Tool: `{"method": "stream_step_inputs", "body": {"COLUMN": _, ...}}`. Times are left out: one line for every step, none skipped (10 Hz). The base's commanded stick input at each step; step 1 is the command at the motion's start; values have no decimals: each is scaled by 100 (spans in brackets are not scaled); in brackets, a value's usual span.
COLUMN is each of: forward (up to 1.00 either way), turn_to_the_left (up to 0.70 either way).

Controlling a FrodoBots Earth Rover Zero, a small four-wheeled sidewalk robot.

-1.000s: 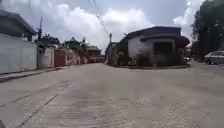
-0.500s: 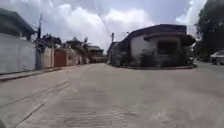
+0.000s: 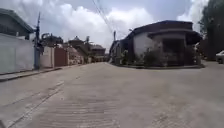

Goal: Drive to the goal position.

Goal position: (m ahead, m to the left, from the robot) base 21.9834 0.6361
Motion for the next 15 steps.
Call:
{"method": "stream_step_inputs", "body": {"forward": 100, "turn_to_the_left": 0}}
{"method": "stream_step_inputs", "body": {"forward": 100, "turn_to_the_left": 0}}
{"method": "stream_step_inputs", "body": {"forward": 100, "turn_to_the_left": 0}}
{"method": "stream_step_inputs", "body": {"forward": 100, "turn_to_the_left": 0}}
{"method": "stream_step_inputs", "body": {"forward": 100, "turn_to_the_left": 0}}
{"method": "stream_step_inputs", "body": {"forward": 100, "turn_to_the_left": 0}}
{"method": "stream_step_inputs", "body": {"forward": 100, "turn_to_the_left": 0}}
{"method": "stream_step_inputs", "body": {"forward": 100, "turn_to_the_left": 0}}
{"method": "stream_step_inputs", "body": {"forward": 100, "turn_to_the_left": 0}}
{"method": "stream_step_inputs", "body": {"forward": 100, "turn_to_the_left": 0}}
{"method": "stream_step_inputs", "body": {"forward": 100, "turn_to_the_left": 0}}
{"method": "stream_step_inputs", "body": {"forward": 100, "turn_to_the_left": 0}}
{"method": "stream_step_inputs", "body": {"forward": 100, "turn_to_the_left": 0}}
{"method": "stream_step_inputs", "body": {"forward": 100, "turn_to_the_left": 0}}
{"method": "stream_step_inputs", "body": {"forward": 100, "turn_to_the_left": 0}}
